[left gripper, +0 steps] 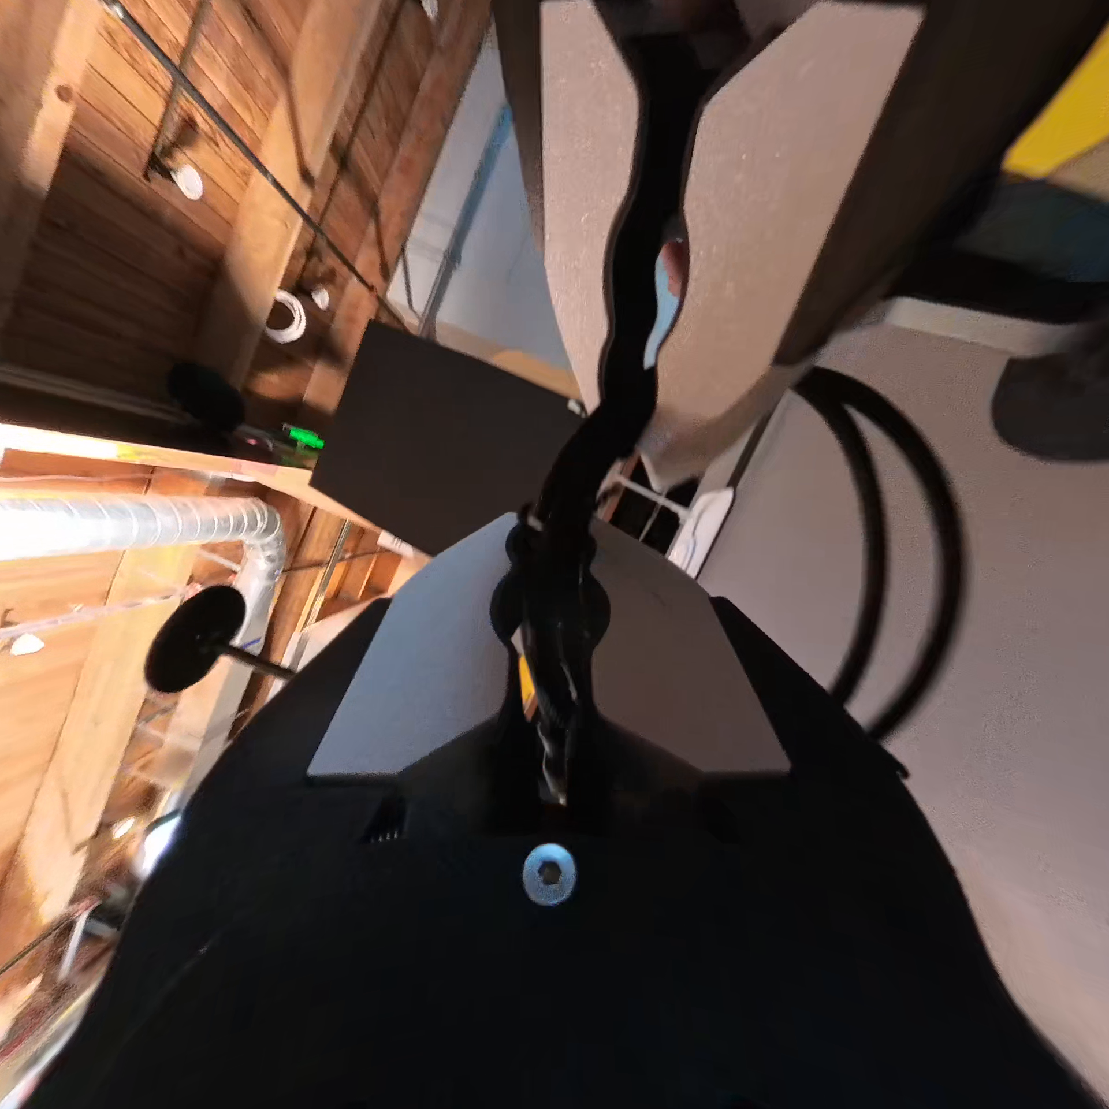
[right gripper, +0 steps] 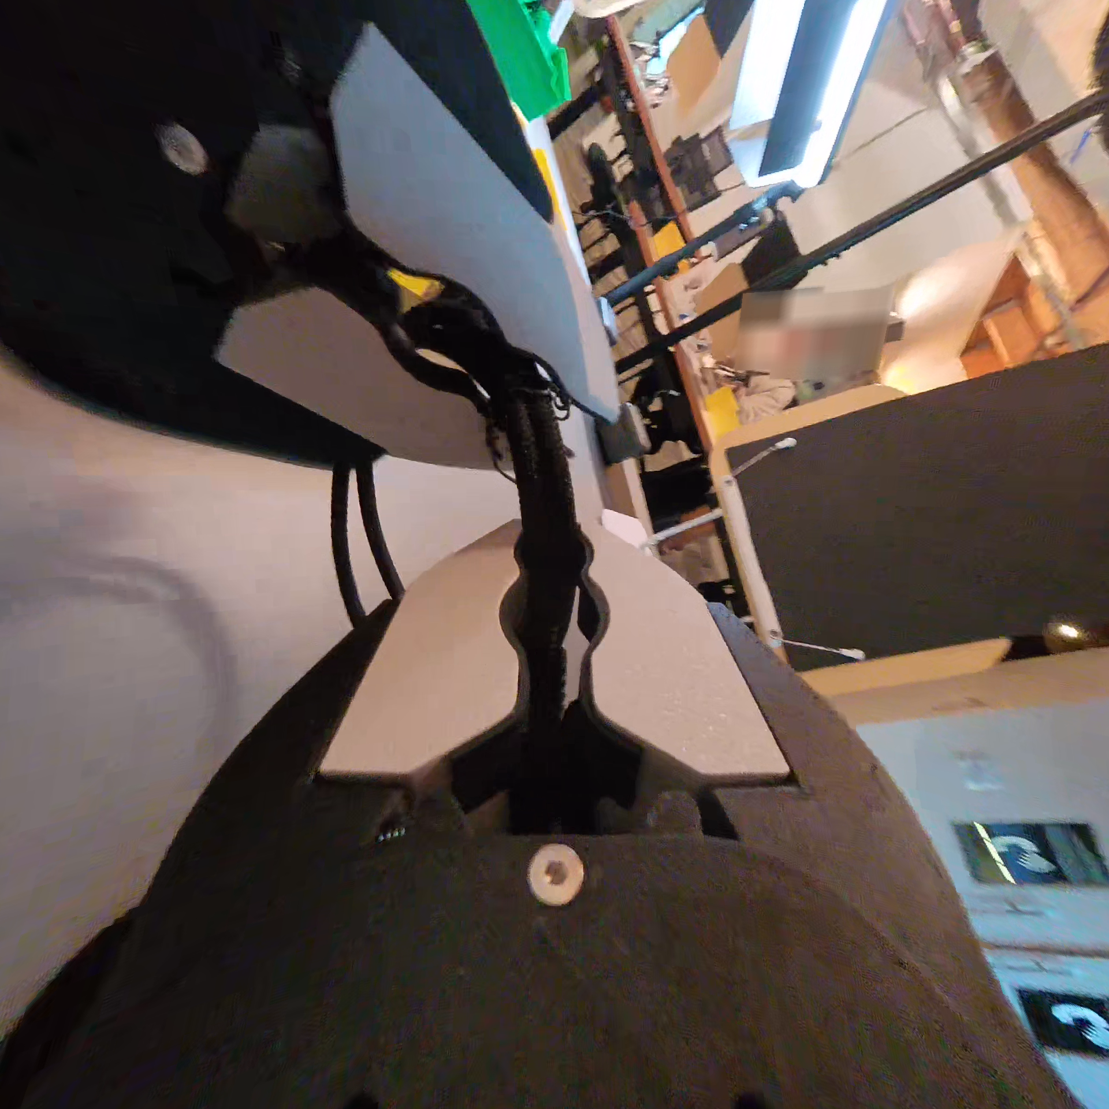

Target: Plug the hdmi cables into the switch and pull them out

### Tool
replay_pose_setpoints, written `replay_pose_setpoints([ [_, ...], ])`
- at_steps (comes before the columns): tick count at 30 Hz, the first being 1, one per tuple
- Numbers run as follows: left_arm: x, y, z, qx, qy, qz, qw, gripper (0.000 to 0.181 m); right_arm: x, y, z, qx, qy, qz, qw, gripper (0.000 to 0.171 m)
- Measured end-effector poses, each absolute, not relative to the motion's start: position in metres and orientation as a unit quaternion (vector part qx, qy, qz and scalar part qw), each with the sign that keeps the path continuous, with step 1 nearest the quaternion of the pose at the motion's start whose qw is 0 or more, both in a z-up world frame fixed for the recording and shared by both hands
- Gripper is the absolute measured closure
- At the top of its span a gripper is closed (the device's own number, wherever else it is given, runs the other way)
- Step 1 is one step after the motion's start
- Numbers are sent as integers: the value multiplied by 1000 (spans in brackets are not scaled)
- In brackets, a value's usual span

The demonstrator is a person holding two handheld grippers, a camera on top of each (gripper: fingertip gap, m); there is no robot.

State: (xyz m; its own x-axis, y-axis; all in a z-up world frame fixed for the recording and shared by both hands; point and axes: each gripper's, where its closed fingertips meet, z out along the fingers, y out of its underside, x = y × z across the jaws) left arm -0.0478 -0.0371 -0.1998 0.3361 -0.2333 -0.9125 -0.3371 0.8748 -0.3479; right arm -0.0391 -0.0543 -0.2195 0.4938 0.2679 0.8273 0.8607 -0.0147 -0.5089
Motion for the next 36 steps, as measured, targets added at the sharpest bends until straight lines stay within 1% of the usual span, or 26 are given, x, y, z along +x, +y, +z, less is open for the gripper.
replay_pose_setpoints([
  [1,-49,-41,-197,-240,573,15,783,162,-28,-57,-212,-655,-416,-293,560,160],
  [3,-53,-42,-189,-235,559,-24,795,142,-3,-67,-193,-645,-385,-332,571,160],
  [4,-54,-44,-186,-236,550,-59,799,139,9,-74,-181,-639,-369,-338,585,160],
  [6,-58,-43,-182,-236,521,-126,811,143,41,-90,-154,-631,-330,-362,601,160],
  [9,-63,-21,-187,-255,489,-158,819,146,111,-121,-113,-623,-257,-454,583,160],
  [11,-61,-4,-200,-294,482,-207,799,146,164,-142,-91,-621,-214,-521,545,160],
  [13,-60,12,-210,-333,463,-252,782,147,213,-156,-84,-638,-202,-563,486,160],
  [16,-65,27,-215,-360,426,-296,775,151,279,-161,-96,-664,-248,-599,372,161],
  [18,-67,32,-216,-367,418,-306,773,152,312,-153,-122,-696,-303,-575,304,160],
  [21,-67,34,-216,-368,417,-303,774,153,350,-143,-165,-739,-360,-520,230,160],
  [24,-63,33,-221,-367,430,-294,771,154,375,-138,-198,-764,-388,-484,176,159],
  [27,-61,31,-222,-362,436,-285,773,154,377,-127,-219,-785,-397,-444,171,159],
  [36,-61,32,-224,-368,436,-286,770,156,393,-104,-240,-833,-292,-400,247,154],
])
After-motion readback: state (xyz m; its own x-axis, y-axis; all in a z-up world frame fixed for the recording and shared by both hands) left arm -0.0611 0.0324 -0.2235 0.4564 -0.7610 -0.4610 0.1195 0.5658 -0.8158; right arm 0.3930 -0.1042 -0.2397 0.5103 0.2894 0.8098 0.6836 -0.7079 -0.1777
